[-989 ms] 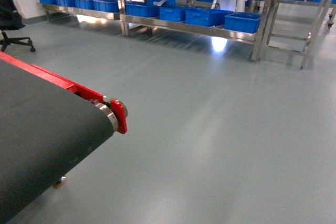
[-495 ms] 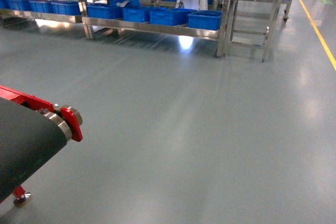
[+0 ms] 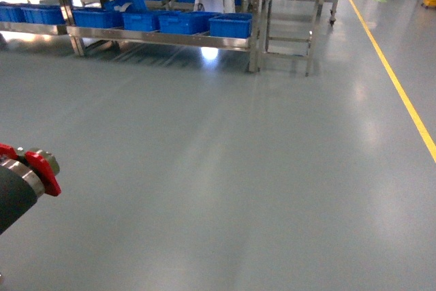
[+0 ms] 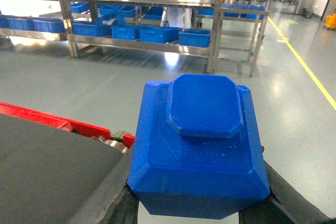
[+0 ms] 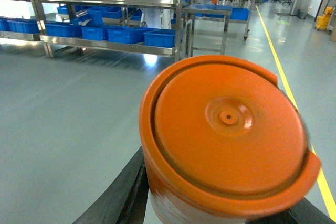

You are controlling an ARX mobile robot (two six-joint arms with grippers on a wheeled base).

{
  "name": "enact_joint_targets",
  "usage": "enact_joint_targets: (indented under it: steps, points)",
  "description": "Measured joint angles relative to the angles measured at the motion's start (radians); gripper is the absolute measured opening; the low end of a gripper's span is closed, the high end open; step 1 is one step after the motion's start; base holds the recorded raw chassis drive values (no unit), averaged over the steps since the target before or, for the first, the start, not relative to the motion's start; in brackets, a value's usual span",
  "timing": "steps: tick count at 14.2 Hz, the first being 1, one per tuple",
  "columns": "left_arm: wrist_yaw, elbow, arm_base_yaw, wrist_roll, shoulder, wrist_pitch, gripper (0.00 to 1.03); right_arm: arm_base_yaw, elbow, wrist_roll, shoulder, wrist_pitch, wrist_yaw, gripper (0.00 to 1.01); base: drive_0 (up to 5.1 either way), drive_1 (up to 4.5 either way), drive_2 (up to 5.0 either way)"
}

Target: Sort blue parts and orange caps into right shelf containers

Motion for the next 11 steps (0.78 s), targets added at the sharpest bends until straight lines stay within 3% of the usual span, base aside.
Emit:
enact_joint_targets:
  steps: [7,11]
  points:
    - [0.0,0.0,0.0,0.0,0.0,0.0,0.43,0.0,0.0,0.0,0.0,0.0,0.0,0.44,-1.6,-1.6,-1.6]
    - [0.001,0.0,-0.002,0.0,0.0,-0.001,0.43,0.0,0.0,0.0,0.0,-0.001,0.0,0.44,-0.1,4.11,-4.2]
